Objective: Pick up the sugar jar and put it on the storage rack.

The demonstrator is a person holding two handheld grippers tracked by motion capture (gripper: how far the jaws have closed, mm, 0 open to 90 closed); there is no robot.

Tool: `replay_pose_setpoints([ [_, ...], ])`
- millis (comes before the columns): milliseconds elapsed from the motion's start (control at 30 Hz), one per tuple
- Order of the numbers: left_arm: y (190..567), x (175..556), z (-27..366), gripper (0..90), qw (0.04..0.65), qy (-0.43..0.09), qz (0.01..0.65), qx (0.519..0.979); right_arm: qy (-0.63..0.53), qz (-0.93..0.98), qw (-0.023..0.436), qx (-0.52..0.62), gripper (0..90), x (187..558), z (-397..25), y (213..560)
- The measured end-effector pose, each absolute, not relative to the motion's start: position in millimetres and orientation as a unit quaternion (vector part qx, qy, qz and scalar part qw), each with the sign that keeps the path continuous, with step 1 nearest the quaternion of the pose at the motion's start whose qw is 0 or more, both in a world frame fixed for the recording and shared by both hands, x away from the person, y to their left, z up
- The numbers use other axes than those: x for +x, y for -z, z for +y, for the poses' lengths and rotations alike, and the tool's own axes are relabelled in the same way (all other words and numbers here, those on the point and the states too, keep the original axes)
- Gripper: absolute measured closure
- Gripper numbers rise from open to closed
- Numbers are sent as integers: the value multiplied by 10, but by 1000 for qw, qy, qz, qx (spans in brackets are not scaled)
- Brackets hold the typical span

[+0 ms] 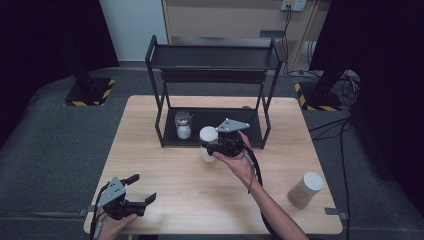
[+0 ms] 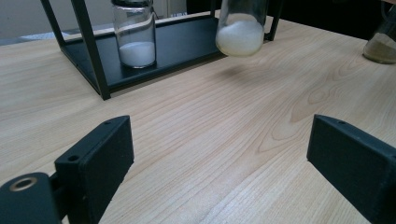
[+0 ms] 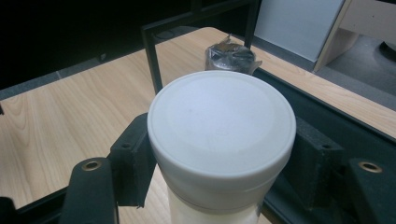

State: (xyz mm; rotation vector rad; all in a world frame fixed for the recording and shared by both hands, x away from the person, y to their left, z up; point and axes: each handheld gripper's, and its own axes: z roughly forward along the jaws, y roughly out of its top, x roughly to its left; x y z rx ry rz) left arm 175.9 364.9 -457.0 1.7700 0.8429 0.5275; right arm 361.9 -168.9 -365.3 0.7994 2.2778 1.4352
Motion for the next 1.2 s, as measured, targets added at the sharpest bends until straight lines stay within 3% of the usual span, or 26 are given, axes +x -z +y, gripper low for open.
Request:
replay_pose_setpoints([
  [1200, 4576, 1762, 3652, 64, 529, -218, 352, 740, -479, 780, 202, 347, 335, 4257, -1359, 3518],
])
